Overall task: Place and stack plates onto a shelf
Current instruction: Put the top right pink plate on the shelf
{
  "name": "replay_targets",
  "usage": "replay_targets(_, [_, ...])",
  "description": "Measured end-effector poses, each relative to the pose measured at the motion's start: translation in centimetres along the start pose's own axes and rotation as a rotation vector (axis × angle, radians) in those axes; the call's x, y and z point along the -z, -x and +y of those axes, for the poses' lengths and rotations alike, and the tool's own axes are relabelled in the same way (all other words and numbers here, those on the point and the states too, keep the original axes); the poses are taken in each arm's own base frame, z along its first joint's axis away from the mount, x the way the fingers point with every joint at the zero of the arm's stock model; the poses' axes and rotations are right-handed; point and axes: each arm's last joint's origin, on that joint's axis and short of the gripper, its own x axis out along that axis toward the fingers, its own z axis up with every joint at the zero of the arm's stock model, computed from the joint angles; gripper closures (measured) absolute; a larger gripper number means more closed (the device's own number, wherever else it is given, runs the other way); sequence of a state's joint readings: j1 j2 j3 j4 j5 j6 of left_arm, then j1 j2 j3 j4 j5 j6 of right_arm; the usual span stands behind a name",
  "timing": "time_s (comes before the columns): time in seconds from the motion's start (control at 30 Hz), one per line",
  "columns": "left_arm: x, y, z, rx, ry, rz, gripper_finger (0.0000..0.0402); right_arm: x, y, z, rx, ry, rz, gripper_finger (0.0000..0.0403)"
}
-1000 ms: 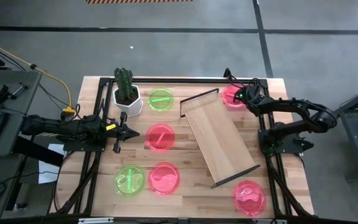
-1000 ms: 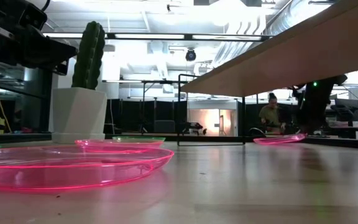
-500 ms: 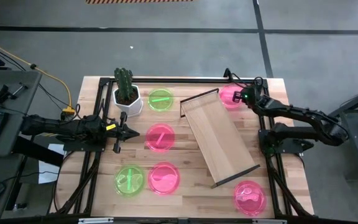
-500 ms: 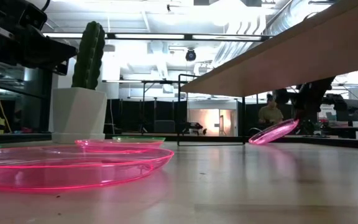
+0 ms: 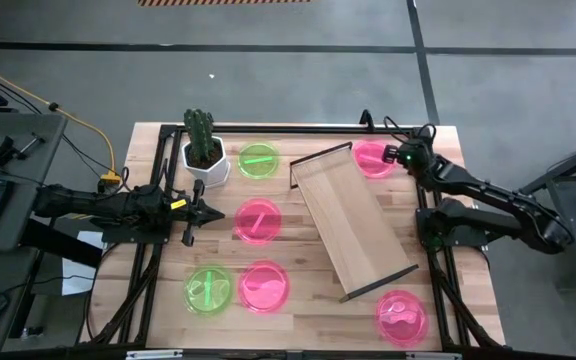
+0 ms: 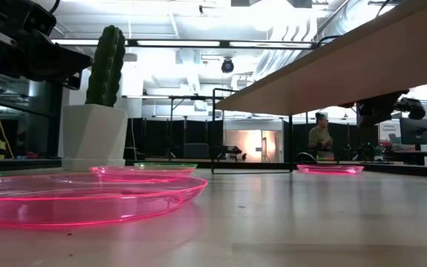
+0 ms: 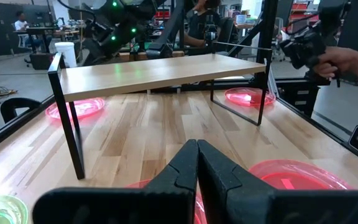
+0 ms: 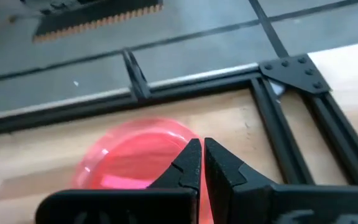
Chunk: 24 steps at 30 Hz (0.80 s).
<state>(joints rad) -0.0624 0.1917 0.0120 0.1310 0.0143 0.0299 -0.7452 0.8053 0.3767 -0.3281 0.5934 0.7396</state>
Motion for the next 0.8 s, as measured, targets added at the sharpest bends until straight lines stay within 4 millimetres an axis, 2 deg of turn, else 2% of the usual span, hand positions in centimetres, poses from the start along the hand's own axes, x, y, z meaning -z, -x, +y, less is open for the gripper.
replay_targets(0.33, [0.0,0.0,0.0,0.0,0.0,0.0,0.0401,1.7,0.7,-0.3,0.03,0.062,0.12,0.0403])
replay_targets(0.5, [0.0,0.0,0.0,0.0,0.0,0.0,0.0401,2.8,1.5,-0.5,0.088,0.05,0.121,0.0397])
replay_targets(0.63, [0.0,0.0,0.0,0.0,0.0,0.0,0.0401,3.5,2.2,-0.4,0.088,0.04,0.121,0.0365])
replay_targets(0.8, [0.0,0.0,0.0,0.0,0.0,0.0,0.0401,4.5,2.5,-0.2,0.062,-0.012,0.062,0.0296])
